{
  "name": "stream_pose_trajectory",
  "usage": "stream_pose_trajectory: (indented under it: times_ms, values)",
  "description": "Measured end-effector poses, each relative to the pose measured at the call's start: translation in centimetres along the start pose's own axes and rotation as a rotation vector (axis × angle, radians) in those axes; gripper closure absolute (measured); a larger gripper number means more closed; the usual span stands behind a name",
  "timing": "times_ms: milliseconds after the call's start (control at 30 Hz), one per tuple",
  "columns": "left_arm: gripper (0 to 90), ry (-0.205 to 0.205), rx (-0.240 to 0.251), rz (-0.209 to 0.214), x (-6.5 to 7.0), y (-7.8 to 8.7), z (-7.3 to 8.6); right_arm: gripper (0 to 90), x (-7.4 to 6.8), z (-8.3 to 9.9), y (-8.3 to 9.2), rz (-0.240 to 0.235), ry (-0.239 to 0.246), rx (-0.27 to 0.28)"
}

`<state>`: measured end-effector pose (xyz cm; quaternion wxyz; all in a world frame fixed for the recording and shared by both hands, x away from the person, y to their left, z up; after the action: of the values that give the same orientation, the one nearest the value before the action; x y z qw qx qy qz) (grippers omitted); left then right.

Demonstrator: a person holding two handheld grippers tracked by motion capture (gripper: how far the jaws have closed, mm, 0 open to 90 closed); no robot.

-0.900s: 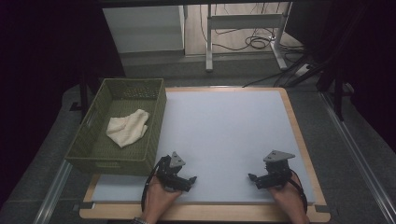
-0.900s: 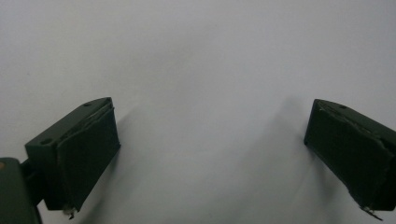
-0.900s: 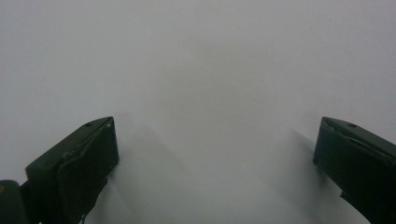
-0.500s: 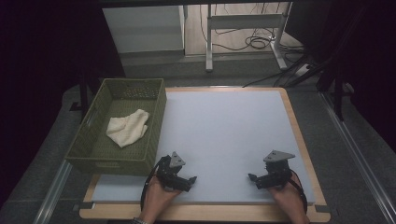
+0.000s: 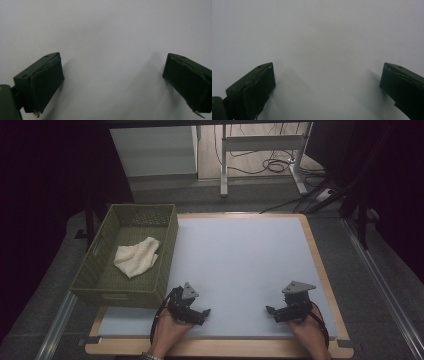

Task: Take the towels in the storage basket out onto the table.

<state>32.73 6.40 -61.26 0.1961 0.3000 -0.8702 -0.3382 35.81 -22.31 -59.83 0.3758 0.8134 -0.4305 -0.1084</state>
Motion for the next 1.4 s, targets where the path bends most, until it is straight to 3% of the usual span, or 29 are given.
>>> stream_pose_trajectory:
  times_ms: [200, 667, 1000, 1400]
  values:
    - [4.1, -0.035, -0.009, -0.013, 0.3, 0.2, -0.7, 0.1, 0.0, 0.0, 0.0, 0.0, 0.0, 0.0]
    - [3.3, -0.046, 0.003, 0.116, 1.7, -0.5, -4.3, 0.1, 0.0, 0.0, 0.0, -0.001, -0.001, 0.001]
    - [2.0, -0.014, -0.007, 0.119, 1.7, -0.7, -5.7, 0.1, 0.0, 0.0, 0.0, -0.001, -0.001, 0.001]
    - [1.7, -0.014, -0.039, 0.111, 1.3, 0.5, -8.2, 0.1, 0.0, 0.0, 0.0, -0.002, -0.002, 0.001]
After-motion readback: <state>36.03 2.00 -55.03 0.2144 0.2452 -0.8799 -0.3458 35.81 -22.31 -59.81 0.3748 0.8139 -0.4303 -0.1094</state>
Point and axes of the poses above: each handheld gripper's, and its own axes: y roughly backward along the jaws, z roughly out of its underside, x roughly to its right, the point moved 9 cm from there along -y, roughly forward along the jaws, and after that the axes turned 8 degrees about z, right-handed, at the moved point
